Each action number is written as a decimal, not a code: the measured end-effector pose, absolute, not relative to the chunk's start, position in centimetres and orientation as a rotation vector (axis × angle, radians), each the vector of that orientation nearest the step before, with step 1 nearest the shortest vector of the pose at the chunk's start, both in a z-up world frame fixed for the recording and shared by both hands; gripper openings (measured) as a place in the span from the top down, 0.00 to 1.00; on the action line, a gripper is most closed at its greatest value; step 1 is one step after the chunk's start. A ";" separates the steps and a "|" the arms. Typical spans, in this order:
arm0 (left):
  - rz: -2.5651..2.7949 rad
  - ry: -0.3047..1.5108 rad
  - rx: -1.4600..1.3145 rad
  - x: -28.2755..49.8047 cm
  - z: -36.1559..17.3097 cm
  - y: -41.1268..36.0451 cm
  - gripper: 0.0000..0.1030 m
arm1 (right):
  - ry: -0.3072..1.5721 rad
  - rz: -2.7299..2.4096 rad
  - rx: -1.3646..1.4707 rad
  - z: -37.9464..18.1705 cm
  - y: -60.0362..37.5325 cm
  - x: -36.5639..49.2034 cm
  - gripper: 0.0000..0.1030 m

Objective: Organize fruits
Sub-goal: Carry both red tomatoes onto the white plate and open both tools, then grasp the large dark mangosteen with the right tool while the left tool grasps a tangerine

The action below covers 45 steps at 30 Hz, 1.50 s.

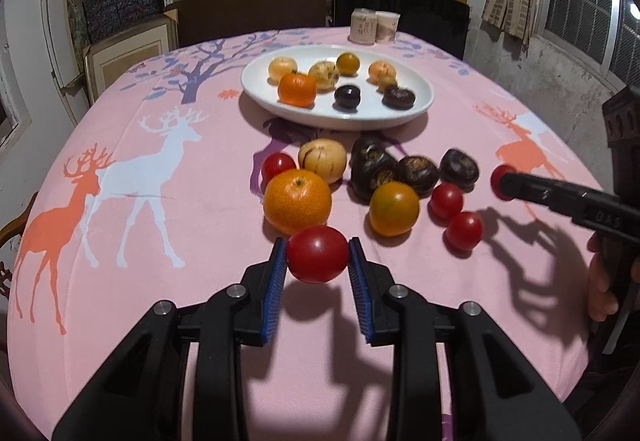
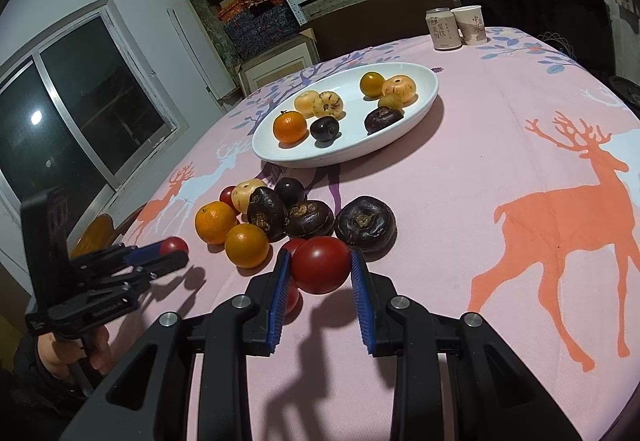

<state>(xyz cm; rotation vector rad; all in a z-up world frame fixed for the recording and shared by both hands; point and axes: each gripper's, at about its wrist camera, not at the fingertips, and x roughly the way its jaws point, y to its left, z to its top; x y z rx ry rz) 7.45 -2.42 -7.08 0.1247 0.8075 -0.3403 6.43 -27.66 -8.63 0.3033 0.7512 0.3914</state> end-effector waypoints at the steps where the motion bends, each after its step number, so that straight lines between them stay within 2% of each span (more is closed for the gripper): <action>1: -0.346 0.797 0.117 7.3 -6.6 -2.4 0.71 | 0.749 0.391 0.301 -8.4 -27.7 6.3 0.70; 8: -0.385 0.729 0.130 8.4 -3.3 -3.9 0.71 | 0.688 0.397 0.279 -4.6 -28.3 6.6 0.70; 16: -0.408 0.735 0.137 16.3 -1.9 -7.2 0.71 | 0.655 0.362 0.237 1.0 -28.8 13.4 0.70; 23: -0.405 0.827 0.134 23.2 -4.4 -9.3 0.71 | 0.752 0.322 0.221 -0.3 -27.2 22.4 0.70; 28: -0.385 0.867 0.145 25.2 -6.1 -9.5 0.70 | 0.801 0.315 0.188 -2.3 -25.6 25.8 0.69; 29: -0.382 0.873 0.140 25.4 -6.3 -9.4 0.68 | 0.803 0.310 0.175 -2.5 -25.2 26.1 0.69; 30: -0.381 0.877 0.131 25.5 -6.4 -9.2 0.64 | 0.802 0.308 0.163 -2.6 -25.0 26.3 0.64; 31: -0.380 0.876 0.123 25.5 -6.5 -9.0 0.57 | 0.799 0.307 0.151 -2.7 -24.8 26.4 0.54; 33: -0.371 0.856 0.121 25.2 -6.2 -8.7 0.45 | 0.785 0.296 0.152 -2.7 -24.7 26.2 0.47; 34: -0.364 0.844 0.128 25.0 -6.1 -8.7 0.40 | 0.782 0.288 0.155 -2.6 -24.9 26.1 0.47; 41: -0.373 0.787 0.094 21.4 -4.0 -6.7 0.39 | 0.784 0.267 0.166 -2.5 -26.3 23.5 0.47; 45: -0.371 0.741 0.076 17.1 -3.2 -3.8 0.28 | 0.795 0.247 0.135 -3.2 -27.1 19.2 0.47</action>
